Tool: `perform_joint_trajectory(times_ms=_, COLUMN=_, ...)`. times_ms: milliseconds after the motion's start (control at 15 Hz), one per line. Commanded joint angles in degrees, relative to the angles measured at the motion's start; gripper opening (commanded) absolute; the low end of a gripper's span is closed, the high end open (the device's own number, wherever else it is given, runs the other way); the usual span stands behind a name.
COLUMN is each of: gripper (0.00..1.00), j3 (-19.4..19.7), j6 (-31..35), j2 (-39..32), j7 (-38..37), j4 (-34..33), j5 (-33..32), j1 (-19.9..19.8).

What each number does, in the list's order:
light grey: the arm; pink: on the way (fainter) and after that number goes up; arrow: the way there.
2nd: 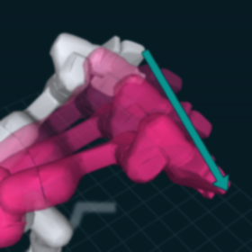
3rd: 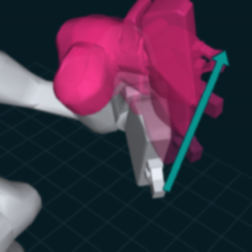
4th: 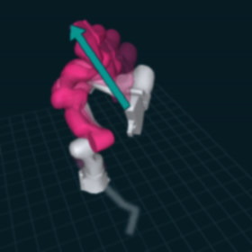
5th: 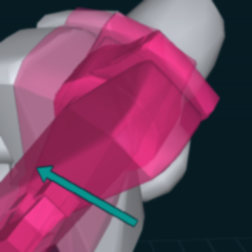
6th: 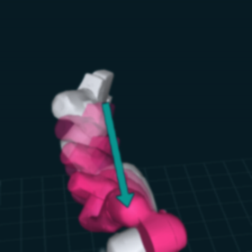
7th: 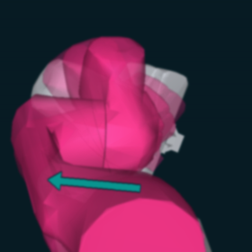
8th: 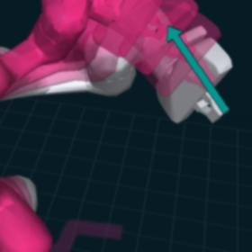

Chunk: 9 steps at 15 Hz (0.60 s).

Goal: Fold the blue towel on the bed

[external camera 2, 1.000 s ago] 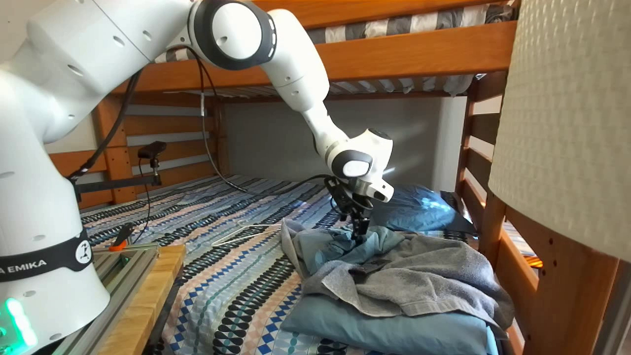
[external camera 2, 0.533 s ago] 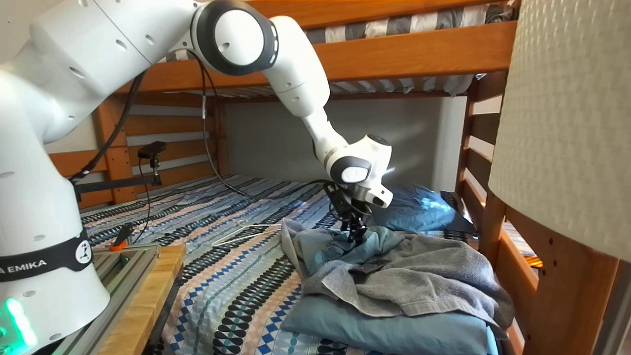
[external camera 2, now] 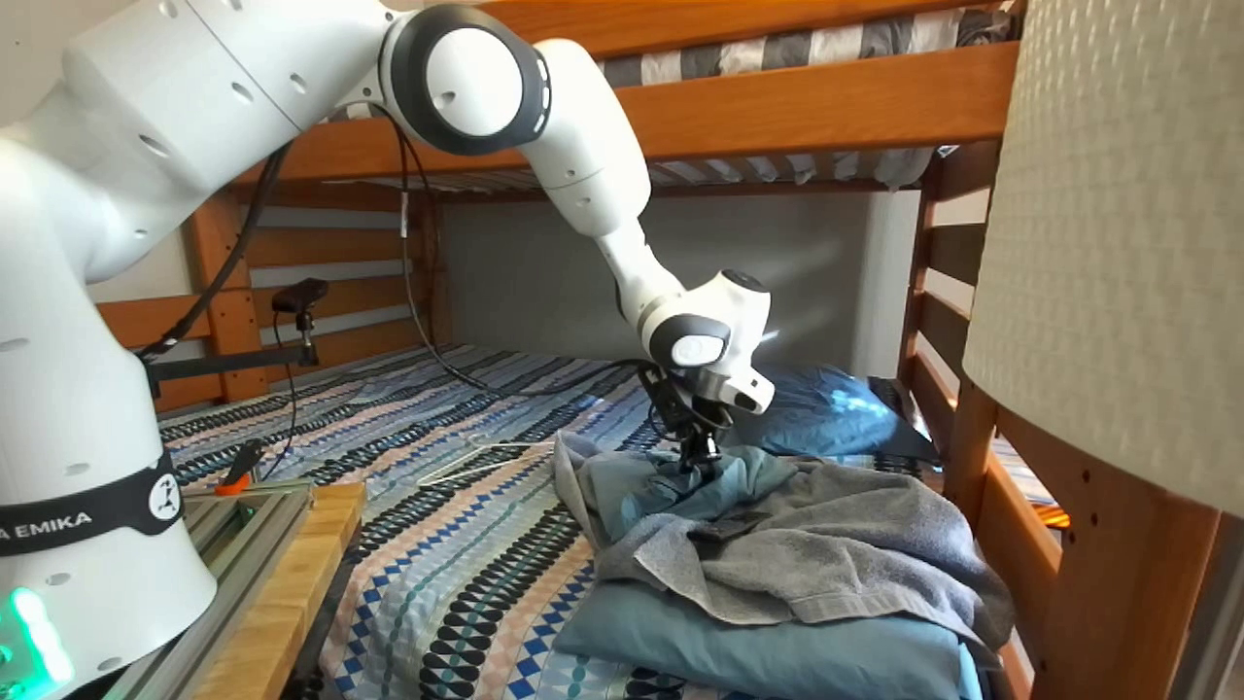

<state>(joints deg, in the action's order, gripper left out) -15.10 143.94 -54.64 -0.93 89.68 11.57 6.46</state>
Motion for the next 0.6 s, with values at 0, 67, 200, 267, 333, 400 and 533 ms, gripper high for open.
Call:
perform_joint_trajectory(times_ms=0, gripper=0.01, j3=-4.09, j6=-1.54, j2=0.92, j7=4.47, j4=0.97, j5=2.58, j1=-1.75)
perform_joint_trajectory(times_ms=67, gripper=0.01, j3=-5.67, j6=-2.46, j2=1.33, j7=6.36, j4=1.28, j5=2.75, j1=-2.24)
perform_joint_trajectory(times_ms=200, gripper=0.01, j3=-9.04, j6=-5.09, j2=1.53, j7=10.28, j4=0.27, j5=2.73, j1=-2.42)
perform_joint_trajectory(times_ms=267, gripper=0.01, j3=-10.24, j6=-7.35, j2=1.39, j7=11.63, j4=-1.07, j5=2.53, j1=-1.98)
perform_joint_trajectory(times_ms=333, gripper=0.01, j3=-11.43, j6=-9.82, j2=1.39, j7=12.94, j4=-2.24, j5=2.56, j1=-1.65)
perform_joint_trajectory(times_ms=400, gripper=0.01, j3=-12.54, j6=-12.66, j2=1.27, j7=14.33, j4=-3.61, j5=2.79, j1=-1.37)
perform_joint_trajectory(times_ms=533, gripper=0.01, j3=-14.35, j6=-18.66, j2=0.4, j7=16.98, j4=-7.0, j5=3.53, j1=-0.72)
